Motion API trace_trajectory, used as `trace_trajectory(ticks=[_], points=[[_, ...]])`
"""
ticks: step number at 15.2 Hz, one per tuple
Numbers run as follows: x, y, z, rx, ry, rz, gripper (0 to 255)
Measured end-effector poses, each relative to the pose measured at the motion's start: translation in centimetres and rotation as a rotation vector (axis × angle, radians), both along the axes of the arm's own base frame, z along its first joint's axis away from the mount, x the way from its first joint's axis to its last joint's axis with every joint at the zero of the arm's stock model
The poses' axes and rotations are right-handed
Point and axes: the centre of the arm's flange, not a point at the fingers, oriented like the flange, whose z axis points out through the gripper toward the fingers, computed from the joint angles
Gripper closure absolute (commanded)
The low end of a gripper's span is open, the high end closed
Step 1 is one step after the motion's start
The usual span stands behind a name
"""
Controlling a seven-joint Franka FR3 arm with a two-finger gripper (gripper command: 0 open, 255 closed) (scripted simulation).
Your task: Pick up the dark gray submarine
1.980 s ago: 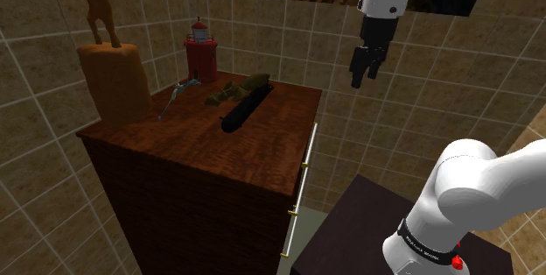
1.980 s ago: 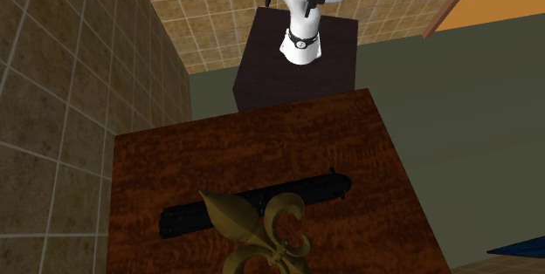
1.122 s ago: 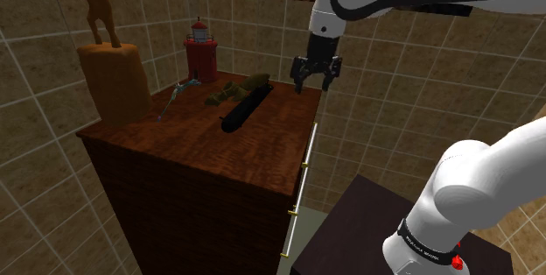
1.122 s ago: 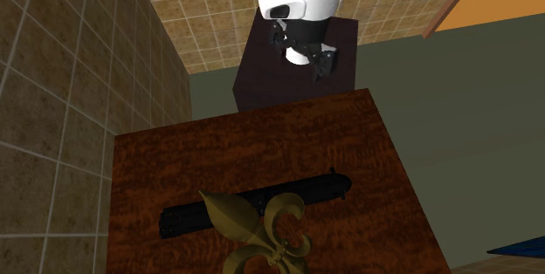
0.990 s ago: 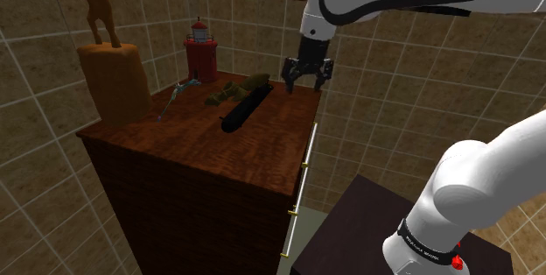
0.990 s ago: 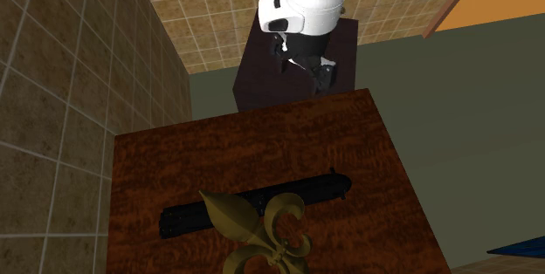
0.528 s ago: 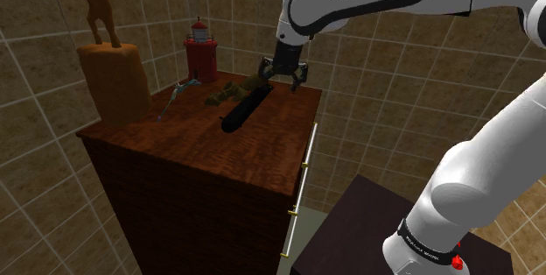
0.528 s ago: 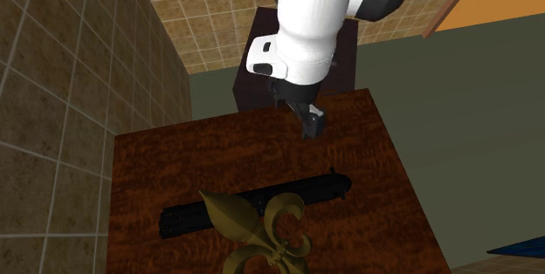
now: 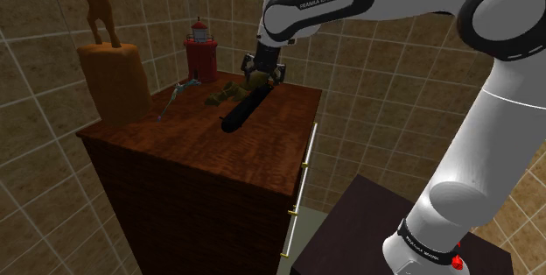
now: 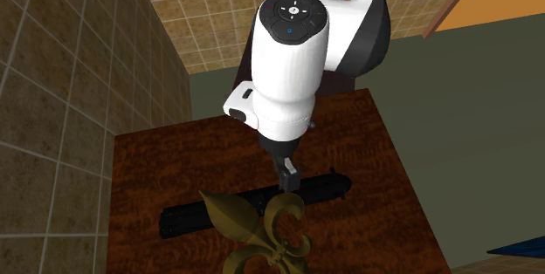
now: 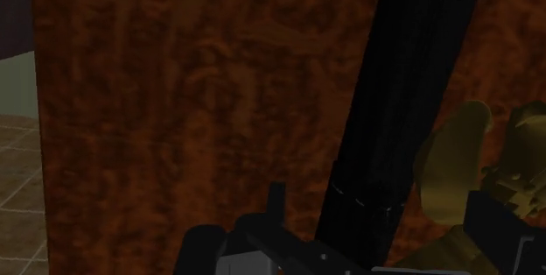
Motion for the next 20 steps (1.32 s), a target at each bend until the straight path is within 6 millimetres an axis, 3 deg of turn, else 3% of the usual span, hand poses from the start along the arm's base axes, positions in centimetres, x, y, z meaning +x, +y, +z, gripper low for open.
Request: trace_trajectory(ticks=[5,12,13,15,20], points=[[4.6,-2.4,-1.4,0.024,-0.038,-0.145,0],[4.9,-2.6,-4.9,0.027,-0.043,-0.161,0],[5.0,-2.6,-5.0,0.027,-0.043,-0.161,255],[5.2,-2.5,-4.1,0.029,-0.083,-0.159,255],[5.1,-2.7,-4.5,0.026,-0.055,-0.162,255]])
